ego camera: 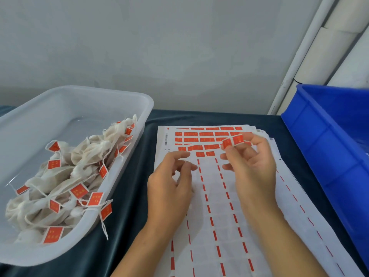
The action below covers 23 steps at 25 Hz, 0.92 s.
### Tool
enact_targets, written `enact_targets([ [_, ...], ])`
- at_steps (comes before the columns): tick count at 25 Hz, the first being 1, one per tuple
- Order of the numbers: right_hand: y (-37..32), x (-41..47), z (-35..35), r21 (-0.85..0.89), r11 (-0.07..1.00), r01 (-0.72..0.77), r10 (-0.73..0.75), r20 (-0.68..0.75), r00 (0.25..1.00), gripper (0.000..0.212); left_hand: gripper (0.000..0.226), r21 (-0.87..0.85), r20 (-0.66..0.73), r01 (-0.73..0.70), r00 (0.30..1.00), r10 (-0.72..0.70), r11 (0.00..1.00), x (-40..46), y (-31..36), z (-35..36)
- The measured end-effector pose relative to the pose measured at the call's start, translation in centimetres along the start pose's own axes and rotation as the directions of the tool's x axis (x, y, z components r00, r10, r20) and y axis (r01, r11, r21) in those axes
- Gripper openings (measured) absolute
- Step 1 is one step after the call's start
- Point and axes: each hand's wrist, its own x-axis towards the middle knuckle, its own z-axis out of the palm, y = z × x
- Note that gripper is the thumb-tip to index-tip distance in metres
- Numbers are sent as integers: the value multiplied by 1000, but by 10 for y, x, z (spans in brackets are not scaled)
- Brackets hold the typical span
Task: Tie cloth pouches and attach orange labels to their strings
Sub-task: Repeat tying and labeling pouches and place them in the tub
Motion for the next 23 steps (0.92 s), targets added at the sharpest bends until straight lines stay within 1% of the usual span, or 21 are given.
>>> enact_targets([
  [4,13,-16,-1,91,993,-74,60,141,988,32,29,-62,123,-66,990,73,996,-9,8,2],
  [6,19,-21,-3,139,983,-118,93,179,979,33,30,-104,159,-80,983,96,991,-11,9,2],
  [11,26,-22,-7,251,947,-202,130,276,952,42,32,-185,187,-104,972,139,977,-10,9,1],
  [15,28,-22,-8,295,922,-249,124,383,915,41,35,-261,202,-130,962,186,957,-11,12,-1],
  [18,29,-23,-9,307,912,-271,133,404,905,36,36,-307,213,-121,958,192,944,-12,13,-1],
  [23,31,-21,-12,261,933,-249,146,358,922,38,35,-322,205,-62,970,133,945,-12,15,-1],
])
